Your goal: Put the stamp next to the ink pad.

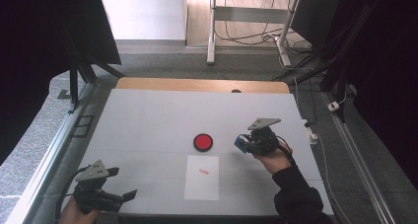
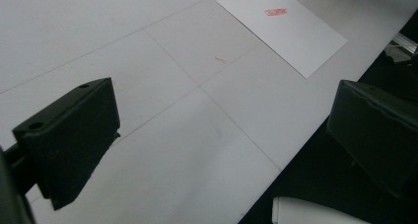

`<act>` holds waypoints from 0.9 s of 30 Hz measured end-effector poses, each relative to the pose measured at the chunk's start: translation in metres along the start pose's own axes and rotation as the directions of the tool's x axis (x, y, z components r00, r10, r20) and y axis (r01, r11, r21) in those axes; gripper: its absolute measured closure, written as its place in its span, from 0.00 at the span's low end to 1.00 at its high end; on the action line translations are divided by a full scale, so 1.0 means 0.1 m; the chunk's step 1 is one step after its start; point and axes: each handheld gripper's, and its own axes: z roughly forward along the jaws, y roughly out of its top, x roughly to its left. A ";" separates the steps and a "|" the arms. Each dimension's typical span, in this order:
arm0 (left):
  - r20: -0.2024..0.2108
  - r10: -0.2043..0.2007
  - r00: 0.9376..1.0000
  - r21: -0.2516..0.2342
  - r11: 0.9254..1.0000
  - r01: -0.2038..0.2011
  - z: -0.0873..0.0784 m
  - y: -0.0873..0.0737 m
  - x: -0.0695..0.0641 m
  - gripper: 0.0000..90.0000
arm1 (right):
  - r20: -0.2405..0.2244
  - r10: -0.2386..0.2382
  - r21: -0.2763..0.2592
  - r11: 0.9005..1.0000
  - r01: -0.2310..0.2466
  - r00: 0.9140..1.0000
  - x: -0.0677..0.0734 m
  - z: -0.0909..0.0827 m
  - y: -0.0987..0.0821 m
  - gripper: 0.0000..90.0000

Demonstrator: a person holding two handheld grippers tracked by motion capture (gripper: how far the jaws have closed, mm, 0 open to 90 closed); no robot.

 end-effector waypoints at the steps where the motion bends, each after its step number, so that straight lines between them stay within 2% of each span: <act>1: 0.000 0.000 1.000 0.000 1.000 0.000 0.00 0.00 0.00 0.00 | 0.005 0.000 0.003 1.000 0.000 1.000 0.00 0.00 -0.01 0.79; 15: 0.001 -0.001 1.000 0.006 1.000 0.001 0.01 0.00 0.00 0.00 | 0.025 0.002 0.049 0.999 -0.004 1.000 -0.05 0.08 -0.14 0.79; 27: 0.001 -0.016 1.000 0.005 1.000 0.016 0.01 0.00 0.02 0.00 | 0.024 0.007 0.094 0.996 -0.009 1.000 -0.08 0.18 -0.20 0.78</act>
